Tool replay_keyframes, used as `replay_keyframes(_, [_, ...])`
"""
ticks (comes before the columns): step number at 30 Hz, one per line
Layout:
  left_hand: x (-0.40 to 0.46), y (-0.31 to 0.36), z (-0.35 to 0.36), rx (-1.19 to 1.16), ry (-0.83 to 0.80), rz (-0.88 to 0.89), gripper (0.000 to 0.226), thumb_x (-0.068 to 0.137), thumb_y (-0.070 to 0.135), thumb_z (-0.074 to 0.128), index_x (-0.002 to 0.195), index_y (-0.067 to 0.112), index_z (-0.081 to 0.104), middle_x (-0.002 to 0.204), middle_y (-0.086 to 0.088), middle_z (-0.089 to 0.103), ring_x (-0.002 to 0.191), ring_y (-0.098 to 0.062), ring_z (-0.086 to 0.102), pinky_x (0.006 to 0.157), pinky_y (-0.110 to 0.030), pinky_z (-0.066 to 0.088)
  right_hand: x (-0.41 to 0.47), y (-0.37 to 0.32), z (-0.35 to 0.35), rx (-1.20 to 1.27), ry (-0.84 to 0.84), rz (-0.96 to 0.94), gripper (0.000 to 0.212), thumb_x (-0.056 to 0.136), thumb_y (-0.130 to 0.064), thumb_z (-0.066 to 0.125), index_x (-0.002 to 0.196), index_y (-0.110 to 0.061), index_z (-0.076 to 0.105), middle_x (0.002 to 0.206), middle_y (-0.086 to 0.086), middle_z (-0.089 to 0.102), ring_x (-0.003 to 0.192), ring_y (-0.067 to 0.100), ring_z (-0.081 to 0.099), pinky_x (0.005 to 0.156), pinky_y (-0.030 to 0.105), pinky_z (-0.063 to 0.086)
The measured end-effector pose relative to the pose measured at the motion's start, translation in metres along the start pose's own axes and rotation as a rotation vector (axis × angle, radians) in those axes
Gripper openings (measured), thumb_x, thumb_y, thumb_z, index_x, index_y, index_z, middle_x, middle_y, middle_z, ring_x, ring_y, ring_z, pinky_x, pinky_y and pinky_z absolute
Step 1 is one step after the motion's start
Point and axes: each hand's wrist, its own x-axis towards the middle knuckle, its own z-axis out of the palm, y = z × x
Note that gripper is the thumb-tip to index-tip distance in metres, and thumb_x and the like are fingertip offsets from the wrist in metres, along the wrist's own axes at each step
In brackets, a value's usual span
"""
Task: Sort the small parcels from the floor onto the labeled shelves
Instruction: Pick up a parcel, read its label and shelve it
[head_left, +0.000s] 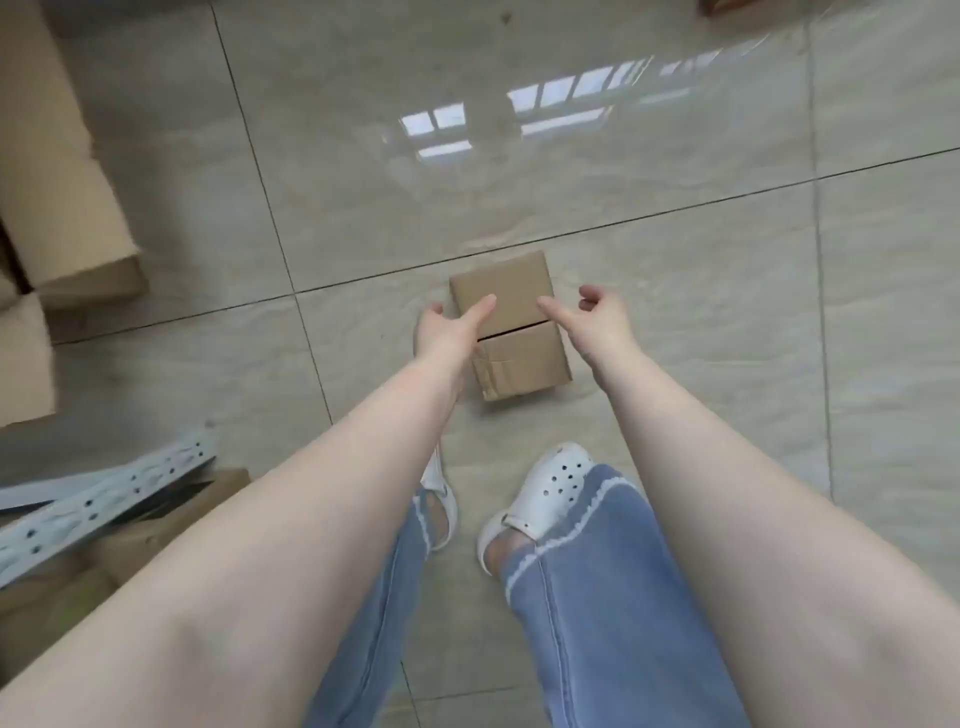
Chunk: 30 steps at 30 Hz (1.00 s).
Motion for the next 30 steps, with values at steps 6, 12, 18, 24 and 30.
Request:
replay_keyframes(6, [0.08,-0.017,0.027,-0.049,0.014,-0.031,0.084,0.084,0.037,0.074,0.15,0.007,0.032,0.149,-0.007,0.046,0.134,-0.023,0.047,0.095,-0.026,0.037,0.065,0.018,0.035,-0.089,-0.021,0.031,0.088,0.071,-0.05,0.077,0.142,-0.009,0.045,0.143,0.01,0.053,0.13,0.025,0.052,0.109,0.042,0.041])
replay_keyframes(12, [0.095,-0.018,0.036,-0.08,0.088,0.04,0.066,0.077,0.033,0.08,0.129,0.005,0.05,0.117,-0.005,0.066,0.1,-0.022,0.065,0.084,-0.029,0.051,0.076,0.023,0.049,-0.129,-0.011,-0.031,0.072,0.061,-0.054,0.075,0.119,-0.013,0.064,0.115,0.005,0.072,0.106,0.025,0.067,0.093,0.044,0.053])
replay_keyframes(18, [0.036,0.025,0.008,-0.097,0.114,0.214,0.071,0.078,0.031,0.08,0.127,0.006,0.036,0.107,-0.001,0.054,0.094,-0.016,0.059,0.082,-0.023,0.044,0.016,-0.025,0.027,0.097,0.034,-0.141,0.076,0.058,-0.051,0.079,0.119,-0.009,0.062,0.112,0.006,0.072,0.101,0.018,0.069,0.093,0.04,0.054])
replay_keyframes(24, [-0.082,0.076,-0.024,-0.172,0.068,0.155,0.075,0.074,0.041,0.081,0.127,0.008,0.039,0.107,-0.001,0.06,0.091,-0.014,0.059,0.082,-0.023,0.043,-0.098,-0.091,-0.023,0.43,0.108,-0.126,0.073,0.054,-0.043,0.084,0.116,-0.02,0.054,0.119,0.008,0.067,0.107,0.019,0.067,0.098,0.04,0.053])
replay_keyframes(30, [-0.233,0.131,-0.05,-0.371,-0.012,0.077,0.101,0.045,0.055,0.088,0.122,0.007,0.043,0.116,-0.006,0.067,0.101,-0.021,0.069,0.097,-0.037,0.054,-0.23,-0.166,-0.072,0.799,0.059,-0.013,0.089,0.072,-0.025,0.084,0.142,-0.029,0.028,0.133,0.004,0.06,0.117,0.018,0.062,0.102,0.047,0.049])
